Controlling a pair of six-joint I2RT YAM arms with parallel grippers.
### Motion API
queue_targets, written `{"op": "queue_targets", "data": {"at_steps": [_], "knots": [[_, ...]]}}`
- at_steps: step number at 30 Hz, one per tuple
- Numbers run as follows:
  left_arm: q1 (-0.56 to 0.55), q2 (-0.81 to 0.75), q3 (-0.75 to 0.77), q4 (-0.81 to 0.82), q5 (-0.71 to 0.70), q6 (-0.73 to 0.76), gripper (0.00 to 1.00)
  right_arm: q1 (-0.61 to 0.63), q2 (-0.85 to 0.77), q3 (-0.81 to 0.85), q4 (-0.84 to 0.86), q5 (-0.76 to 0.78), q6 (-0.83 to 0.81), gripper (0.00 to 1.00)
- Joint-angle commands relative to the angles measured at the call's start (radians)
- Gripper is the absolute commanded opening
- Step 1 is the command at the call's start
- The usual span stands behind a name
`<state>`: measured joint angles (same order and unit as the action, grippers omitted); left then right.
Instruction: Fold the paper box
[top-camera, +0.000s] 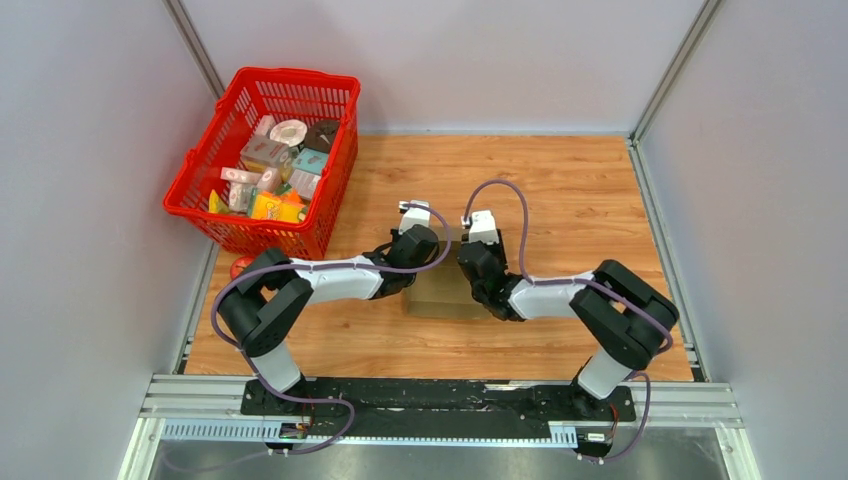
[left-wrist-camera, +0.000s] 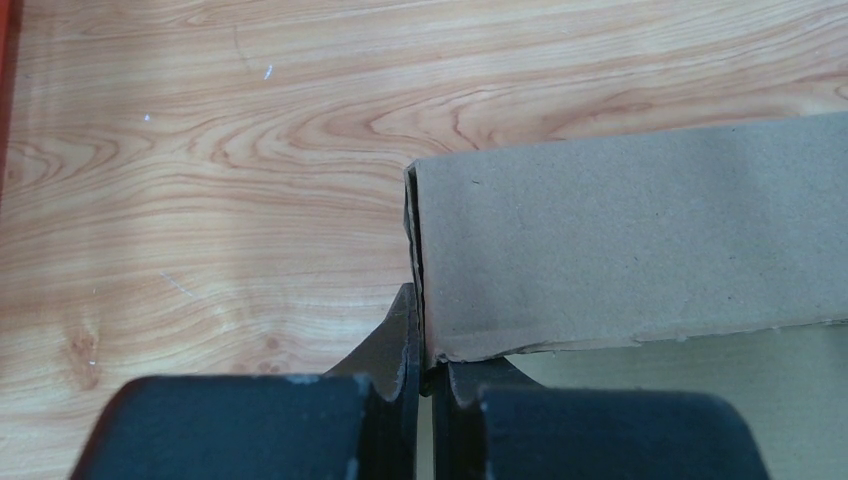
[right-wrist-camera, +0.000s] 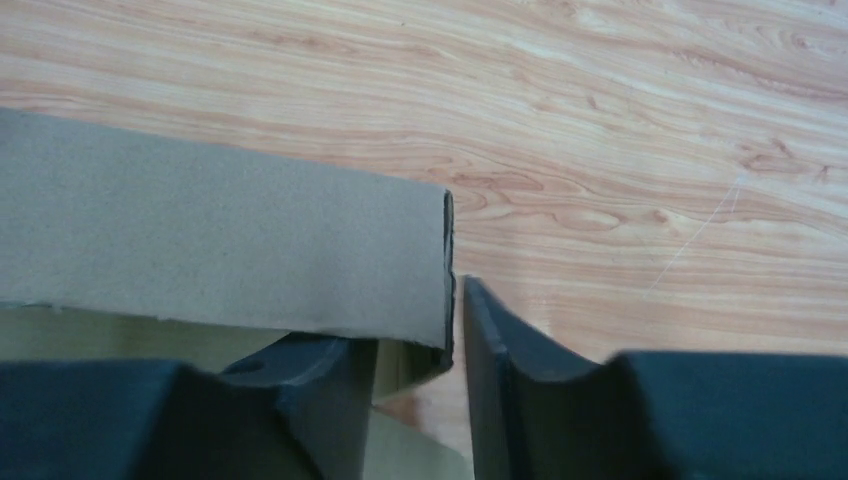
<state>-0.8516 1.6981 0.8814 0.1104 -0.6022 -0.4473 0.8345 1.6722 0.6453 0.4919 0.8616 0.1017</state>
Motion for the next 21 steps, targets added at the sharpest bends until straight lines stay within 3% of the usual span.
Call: {"op": "queue_targets", "data": {"at_steps": [1, 5, 9, 11, 12, 14, 17, 21], "knots": [[-0.020, -0.048, 0.016, -0.011, 0.001, 0.009, 0.00, 0.005, -0.152, 0.065, -0.246, -0.070, 0.140, 0.53], [-0.020, -0.054, 0.016, -0.021, -0.013, -0.001, 0.00, 0.003, -0.305, 0.067, -0.578, -0.140, 0.275, 0.75], [-0.018, -0.055, 0.010, -0.021, -0.014, 0.001, 0.02, -0.003, -0.403, 0.068, -0.824, -0.278, 0.426, 0.81], [-0.020, -0.067, -0.004, -0.014, -0.018, 0.002, 0.14, -0.003, -0.451, 0.042, -0.925, -0.312, 0.522, 0.82], [-0.018, -0.074, -0.009, -0.009, -0.015, 0.005, 0.27, -0.002, -0.478, 0.022, -0.929, -0.375, 0.538, 0.82], [-0.018, -0.106, -0.038, 0.020, 0.007, 0.012, 0.43, -0.003, -0.543, -0.050, -0.897, -0.453, 0.564, 0.83], [-0.018, -0.158, -0.079, 0.060, 0.039, 0.007, 0.55, -0.003, -0.581, -0.093, -0.866, -0.545, 0.567, 0.84], [-0.017, -0.215, -0.087, -0.033, 0.045, -0.014, 0.60, -0.003, -0.574, -0.090, -0.848, -0.608, 0.570, 0.84]]}}
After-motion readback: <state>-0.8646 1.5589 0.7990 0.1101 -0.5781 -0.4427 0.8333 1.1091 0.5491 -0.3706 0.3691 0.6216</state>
